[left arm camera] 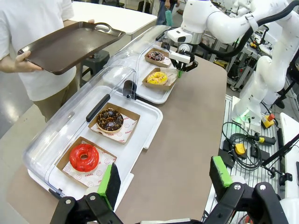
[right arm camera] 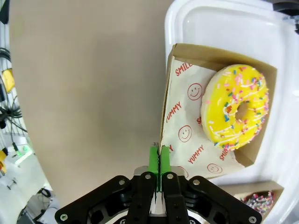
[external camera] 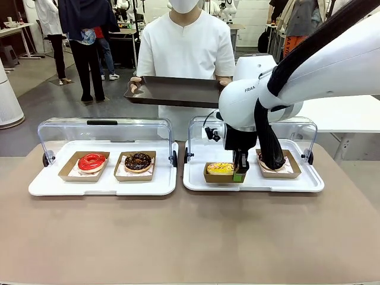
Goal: Provide the desired donut to the person.
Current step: Pick up and lift the Paper togo box containing the Donut pointed at by the person, then place the picked Paper togo box onto the Handle tray extended by the person.
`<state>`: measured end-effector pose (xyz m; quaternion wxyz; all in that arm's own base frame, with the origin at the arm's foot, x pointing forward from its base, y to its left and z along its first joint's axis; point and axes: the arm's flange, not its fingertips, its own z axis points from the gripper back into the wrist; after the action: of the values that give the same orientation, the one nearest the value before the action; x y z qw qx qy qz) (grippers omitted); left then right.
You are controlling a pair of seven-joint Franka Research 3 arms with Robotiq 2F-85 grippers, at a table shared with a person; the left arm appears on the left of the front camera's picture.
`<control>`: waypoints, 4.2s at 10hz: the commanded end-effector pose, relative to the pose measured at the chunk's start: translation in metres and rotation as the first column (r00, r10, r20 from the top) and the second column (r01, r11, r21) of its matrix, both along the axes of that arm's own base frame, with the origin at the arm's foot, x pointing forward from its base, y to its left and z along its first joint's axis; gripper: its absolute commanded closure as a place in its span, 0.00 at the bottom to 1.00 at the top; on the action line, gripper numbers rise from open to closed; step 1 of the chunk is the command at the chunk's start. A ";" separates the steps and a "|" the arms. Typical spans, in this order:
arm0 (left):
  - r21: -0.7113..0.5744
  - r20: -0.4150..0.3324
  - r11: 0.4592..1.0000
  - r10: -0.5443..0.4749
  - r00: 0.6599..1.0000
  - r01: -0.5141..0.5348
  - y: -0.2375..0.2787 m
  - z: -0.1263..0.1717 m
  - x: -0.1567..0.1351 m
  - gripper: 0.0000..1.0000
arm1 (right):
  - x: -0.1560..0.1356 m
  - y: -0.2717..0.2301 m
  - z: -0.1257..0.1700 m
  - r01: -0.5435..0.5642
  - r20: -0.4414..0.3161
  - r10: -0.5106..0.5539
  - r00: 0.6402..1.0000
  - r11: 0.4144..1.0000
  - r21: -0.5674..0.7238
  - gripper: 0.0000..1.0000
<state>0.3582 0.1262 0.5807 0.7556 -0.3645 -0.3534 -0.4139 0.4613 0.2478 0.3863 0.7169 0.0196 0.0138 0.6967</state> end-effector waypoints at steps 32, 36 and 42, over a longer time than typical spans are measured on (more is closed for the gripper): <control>-0.014 0.012 1.000 -0.007 1.000 0.007 0.000 0.001 0.000 0.00 | -0.067 0.075 0.202 -0.016 0.129 0.013 0.992 1.000 0.022 1.00; -0.014 0.012 1.000 -0.007 1.000 0.007 0.000 0.001 0.000 0.00 | -0.088 0.079 0.224 -0.071 0.166 0.067 0.984 0.997 0.022 0.99; -0.014 0.012 1.000 -0.007 1.000 0.007 0.000 0.001 0.000 0.00 | -0.044 0.095 0.285 -0.106 0.299 0.093 0.950 0.994 0.027 0.99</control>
<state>0.3581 0.1262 0.5808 0.7556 -0.3644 -0.3533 -0.4140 0.3903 0.3414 0.6764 0.6808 -0.0565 -0.1255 0.7194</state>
